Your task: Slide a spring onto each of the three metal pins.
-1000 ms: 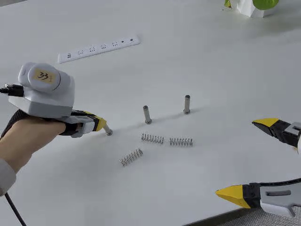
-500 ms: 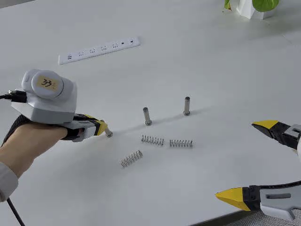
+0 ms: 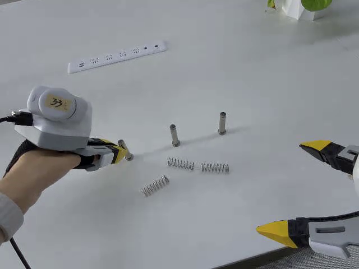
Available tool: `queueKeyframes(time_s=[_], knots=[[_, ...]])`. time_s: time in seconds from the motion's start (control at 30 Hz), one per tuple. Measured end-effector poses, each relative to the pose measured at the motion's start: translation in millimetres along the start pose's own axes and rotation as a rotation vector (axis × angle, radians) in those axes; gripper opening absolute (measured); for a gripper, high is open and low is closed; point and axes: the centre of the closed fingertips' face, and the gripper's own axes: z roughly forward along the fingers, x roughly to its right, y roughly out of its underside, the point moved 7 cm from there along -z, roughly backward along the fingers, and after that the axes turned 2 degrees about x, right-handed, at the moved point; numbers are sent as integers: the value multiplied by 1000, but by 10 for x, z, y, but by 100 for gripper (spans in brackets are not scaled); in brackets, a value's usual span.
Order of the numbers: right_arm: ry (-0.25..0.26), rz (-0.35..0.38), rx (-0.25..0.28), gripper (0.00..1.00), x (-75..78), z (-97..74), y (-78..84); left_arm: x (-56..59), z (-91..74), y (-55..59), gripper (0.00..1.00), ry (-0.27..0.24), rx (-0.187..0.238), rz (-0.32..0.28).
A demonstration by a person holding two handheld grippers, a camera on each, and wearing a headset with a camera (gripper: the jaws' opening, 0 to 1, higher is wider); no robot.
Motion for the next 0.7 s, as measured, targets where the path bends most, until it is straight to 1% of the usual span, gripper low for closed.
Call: queueKeyframes(time_s=[0.2,0.37,0.53,0.67,0.7], knots=[[0,-4,-5,94,6,5,4,3,6,27,7,4,2,-11],[2,-3,-4,95,18,7,0,-5,15,51,15,-5,9,-10],[4,-1,0,95,30,4,-5,-21,4,85,22,-6,27,-34],[5,9,5,96,54,7,-10,-16,-8,108,32,-7,48,-35],[5,8,4,96,57,9,-11,-15,-14,111,37,-6,53,-36]])
